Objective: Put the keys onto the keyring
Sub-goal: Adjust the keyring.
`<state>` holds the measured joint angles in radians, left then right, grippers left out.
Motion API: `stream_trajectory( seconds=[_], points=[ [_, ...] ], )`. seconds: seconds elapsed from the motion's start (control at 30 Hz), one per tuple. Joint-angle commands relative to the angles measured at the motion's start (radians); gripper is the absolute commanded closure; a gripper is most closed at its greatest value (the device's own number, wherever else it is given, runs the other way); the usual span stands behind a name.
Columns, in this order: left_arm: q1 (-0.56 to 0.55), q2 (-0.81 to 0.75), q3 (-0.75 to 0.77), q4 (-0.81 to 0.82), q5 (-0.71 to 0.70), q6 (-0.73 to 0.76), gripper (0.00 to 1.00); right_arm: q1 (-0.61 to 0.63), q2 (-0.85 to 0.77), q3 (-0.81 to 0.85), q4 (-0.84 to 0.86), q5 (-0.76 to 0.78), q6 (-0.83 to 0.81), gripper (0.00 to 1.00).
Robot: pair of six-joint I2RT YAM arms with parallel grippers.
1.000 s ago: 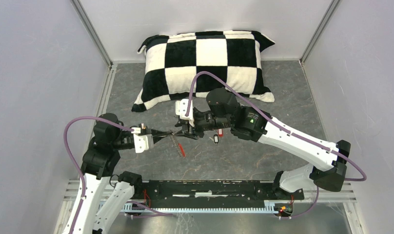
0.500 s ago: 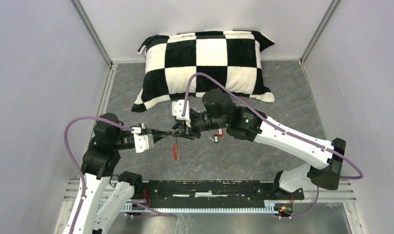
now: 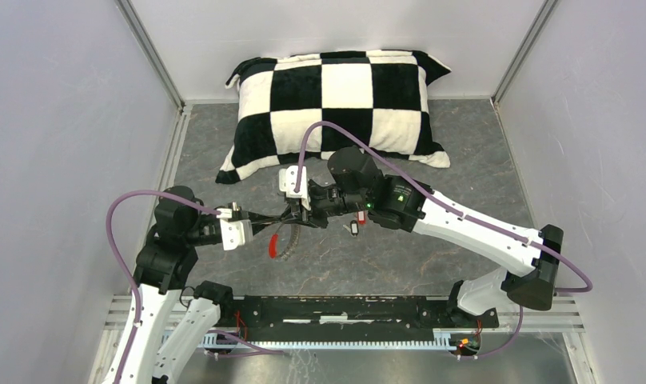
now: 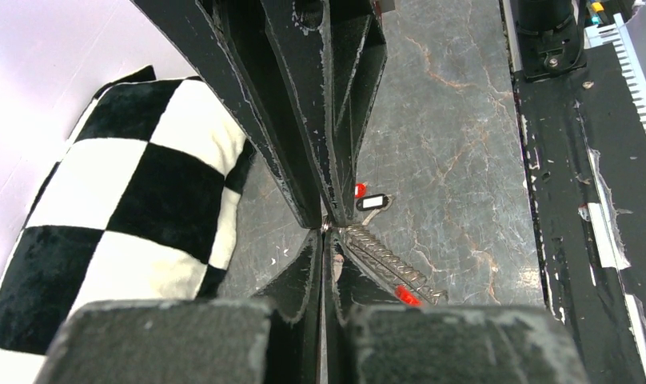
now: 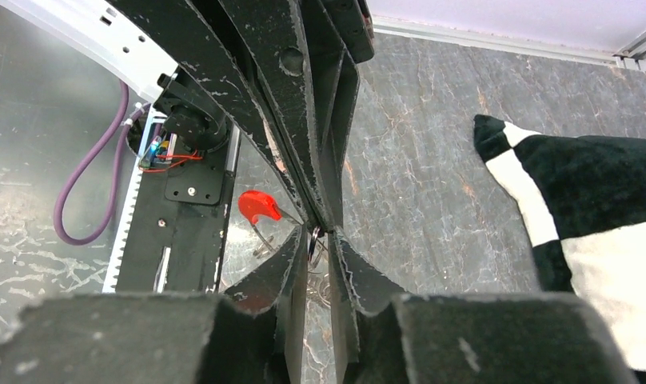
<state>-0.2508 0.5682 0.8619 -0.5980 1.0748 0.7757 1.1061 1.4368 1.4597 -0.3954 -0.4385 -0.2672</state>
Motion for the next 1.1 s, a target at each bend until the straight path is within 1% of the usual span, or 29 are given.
stream_trajectory(
  seconds=[0.0, 0.07, 0.13, 0.2, 0.37, 0.4, 0.47, 0.5, 0.57, 0.67, 0.73, 0.83, 0.97, 1.07],
  points=[
    [-0.002, -0.007, 0.003, 0.023, 0.01, 0.041, 0.98, 0.004, 0.002, -0.003, -0.011, -0.004, -0.007, 0.79],
    [-0.002, -0.01, 0.002, 0.023, 0.012, 0.04, 0.98, 0.004, 0.0, -0.007, -0.007, 0.0, -0.009, 0.86],
    [-0.002, -0.012, 0.002, 0.023, 0.016, 0.038, 0.98, 0.004, -0.005, -0.013, 0.003, 0.006, -0.009, 0.94],
    [-0.002, -0.013, 0.003, 0.022, 0.017, 0.038, 0.98, 0.004, -0.007, -0.012, 0.005, 0.016, -0.011, 0.99],
    [-0.002, -0.01, 0.008, 0.022, 0.036, 0.025, 0.98, 0.005, -0.02, -0.027, 0.028, 0.055, -0.015, 0.99],
    [-0.002, -0.01, 0.01, 0.022, 0.042, 0.019, 0.95, 0.004, -0.029, -0.039, 0.043, 0.057, -0.016, 0.99],
    [-0.002, -0.009, 0.016, 0.023, 0.05, 0.003, 0.83, 0.003, -0.068, -0.093, 0.103, 0.055, -0.018, 0.99],
    [-0.002, -0.007, 0.021, 0.023, 0.05, -0.004, 0.77, 0.003, -0.1, -0.139, 0.164, 0.042, -0.015, 0.99],
    [-0.002, -0.005, 0.025, 0.022, 0.043, -0.007, 0.73, 0.001, -0.162, -0.23, 0.284, 0.025, 0.001, 1.0],
    [-0.002, -0.004, 0.029, 0.035, 0.015, -0.015, 0.71, -0.002, -0.226, -0.322, 0.401, -0.001, 0.017, 1.0],
    [-0.002, 0.005, 0.038, 0.053, 0.01, -0.058, 0.7, -0.004, -0.256, -0.356, 0.46, -0.012, 0.025, 1.0],
    [-0.002, 0.026, 0.056, 0.047, 0.07, -0.144, 0.68, -0.004, -0.291, -0.398, 0.527, -0.019, 0.036, 1.0],
    [-0.002, 0.059, 0.064, 0.009, 0.186, -0.232, 0.65, -0.005, -0.325, -0.479, 0.673, -0.052, 0.097, 1.0],
    [-0.002, 0.069, 0.061, 0.011, 0.215, -0.25, 0.63, -0.005, -0.337, -0.529, 0.78, -0.059, 0.14, 1.0]
  ],
)
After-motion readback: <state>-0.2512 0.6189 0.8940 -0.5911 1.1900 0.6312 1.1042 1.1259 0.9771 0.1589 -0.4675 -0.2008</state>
